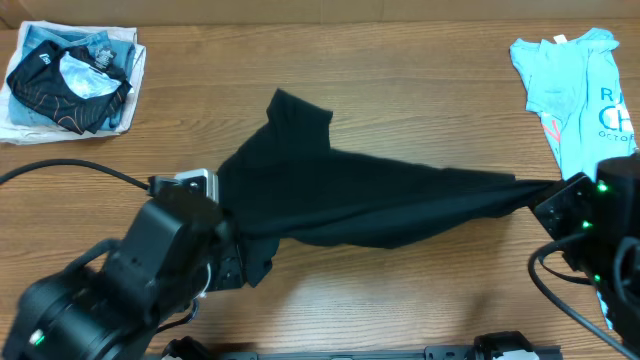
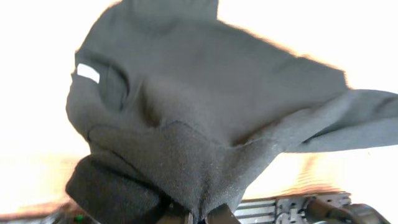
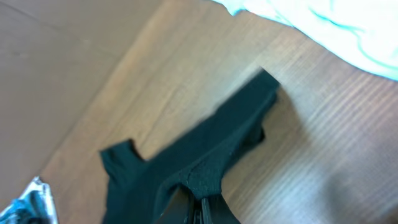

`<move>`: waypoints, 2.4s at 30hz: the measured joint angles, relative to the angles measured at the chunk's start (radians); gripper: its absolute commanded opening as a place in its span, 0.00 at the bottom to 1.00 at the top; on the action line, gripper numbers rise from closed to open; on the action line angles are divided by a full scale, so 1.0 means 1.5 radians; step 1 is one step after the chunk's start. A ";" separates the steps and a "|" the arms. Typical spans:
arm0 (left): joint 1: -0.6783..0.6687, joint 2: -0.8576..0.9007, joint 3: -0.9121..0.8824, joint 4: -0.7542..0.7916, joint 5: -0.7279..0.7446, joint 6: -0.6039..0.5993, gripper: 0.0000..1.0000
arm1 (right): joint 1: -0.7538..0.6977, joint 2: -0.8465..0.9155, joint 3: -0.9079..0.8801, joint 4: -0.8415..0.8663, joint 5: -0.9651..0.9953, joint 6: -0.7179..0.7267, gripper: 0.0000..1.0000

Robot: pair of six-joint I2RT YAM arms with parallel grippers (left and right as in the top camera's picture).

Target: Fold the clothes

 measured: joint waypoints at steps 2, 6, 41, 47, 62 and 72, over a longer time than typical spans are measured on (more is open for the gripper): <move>-0.022 0.000 0.035 -0.005 -0.018 0.000 0.04 | 0.000 0.000 0.023 0.000 -0.006 -0.010 0.04; -0.053 -0.001 0.091 -0.016 -0.053 0.000 0.04 | 0.000 0.000 0.064 -0.008 -0.022 -0.026 0.04; 0.171 0.532 0.166 0.600 -0.396 0.221 0.39 | 0.000 0.520 0.165 0.466 0.036 -0.089 0.18; 0.243 0.649 0.166 0.612 -0.389 0.279 1.00 | 0.000 0.636 0.165 0.511 0.060 -0.150 1.00; 0.215 0.542 0.166 0.263 -0.265 0.261 1.00 | 0.000 0.575 0.163 0.225 0.051 -0.186 1.00; 0.211 0.459 0.169 0.053 -0.141 0.186 1.00 | 0.000 0.541 0.163 0.013 0.015 -0.128 1.00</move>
